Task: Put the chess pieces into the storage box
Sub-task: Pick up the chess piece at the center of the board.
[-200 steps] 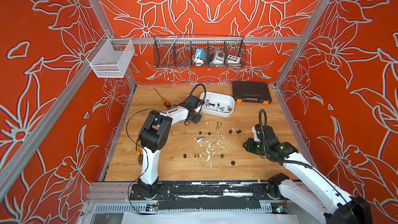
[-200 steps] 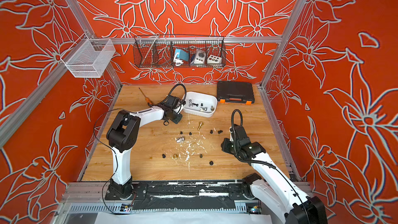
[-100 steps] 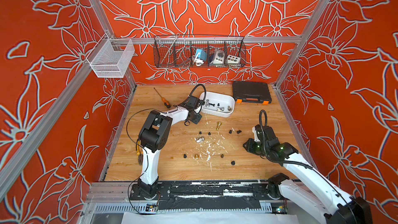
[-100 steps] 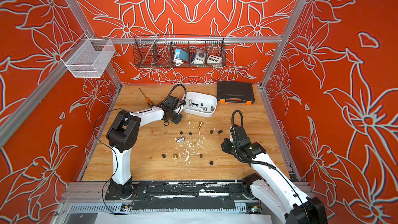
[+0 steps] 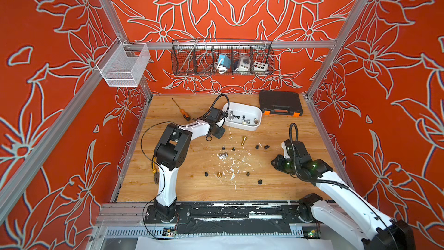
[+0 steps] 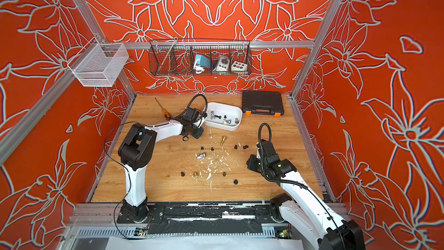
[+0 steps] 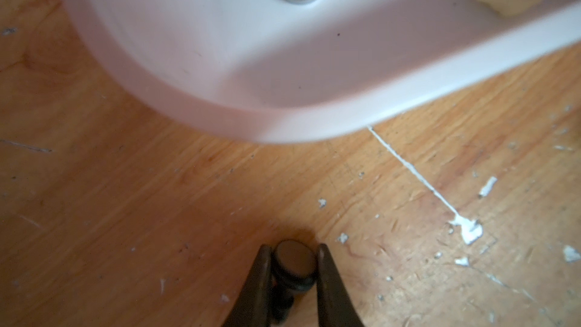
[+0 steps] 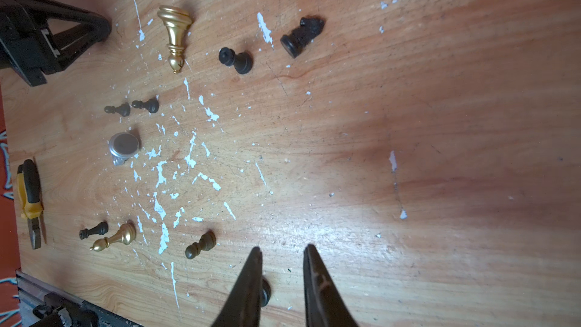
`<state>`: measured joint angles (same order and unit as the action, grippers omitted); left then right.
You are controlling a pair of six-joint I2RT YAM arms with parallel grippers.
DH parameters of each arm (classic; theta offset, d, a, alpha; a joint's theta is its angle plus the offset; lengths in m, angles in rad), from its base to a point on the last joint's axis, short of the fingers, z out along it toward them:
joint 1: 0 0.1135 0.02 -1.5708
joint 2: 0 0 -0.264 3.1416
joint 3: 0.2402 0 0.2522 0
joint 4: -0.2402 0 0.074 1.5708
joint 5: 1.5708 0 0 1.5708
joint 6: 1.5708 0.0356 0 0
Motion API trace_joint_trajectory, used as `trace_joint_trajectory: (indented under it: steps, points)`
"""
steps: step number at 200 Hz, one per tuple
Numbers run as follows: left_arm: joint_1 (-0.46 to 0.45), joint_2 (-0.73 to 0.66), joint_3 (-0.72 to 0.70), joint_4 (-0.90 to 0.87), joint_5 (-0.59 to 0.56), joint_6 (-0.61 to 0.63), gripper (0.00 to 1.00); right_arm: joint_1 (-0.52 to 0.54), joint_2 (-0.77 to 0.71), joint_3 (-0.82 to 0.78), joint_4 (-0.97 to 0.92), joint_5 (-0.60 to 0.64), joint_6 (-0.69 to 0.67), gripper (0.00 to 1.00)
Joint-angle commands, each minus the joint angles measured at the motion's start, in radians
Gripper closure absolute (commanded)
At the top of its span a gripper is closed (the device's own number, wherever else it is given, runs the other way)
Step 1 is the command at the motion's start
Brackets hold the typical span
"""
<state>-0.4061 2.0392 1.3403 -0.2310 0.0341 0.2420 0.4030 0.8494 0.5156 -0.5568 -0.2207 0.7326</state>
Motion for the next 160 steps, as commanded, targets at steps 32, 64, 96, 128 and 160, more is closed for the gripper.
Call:
trace_joint_trajectory:
  steps: [32,64,96,128,160]
  points:
    - [-0.003,-0.076,-0.013,-0.059,0.066,-0.048,0.83,-0.005,-0.031,-0.027,0.0,0.007,0.024,0.74]
    - [-0.003,-0.143,-0.017,-0.062,0.105,-0.085,0.83,-0.004,-0.033,-0.025,-0.008,0.006,0.02,0.74]
    - [-0.004,-0.22,-0.017,-0.058,0.141,-0.124,0.83,-0.005,-0.032,-0.023,-0.006,0.005,0.018,0.74]
    - [-0.004,-0.268,0.021,-0.05,0.146,-0.14,0.83,-0.004,-0.026,-0.025,0.002,0.002,0.018,0.74]
    - [0.0,-0.241,0.106,-0.045,0.127,-0.148,0.83,-0.005,-0.017,-0.02,0.003,-0.001,0.01,0.74]
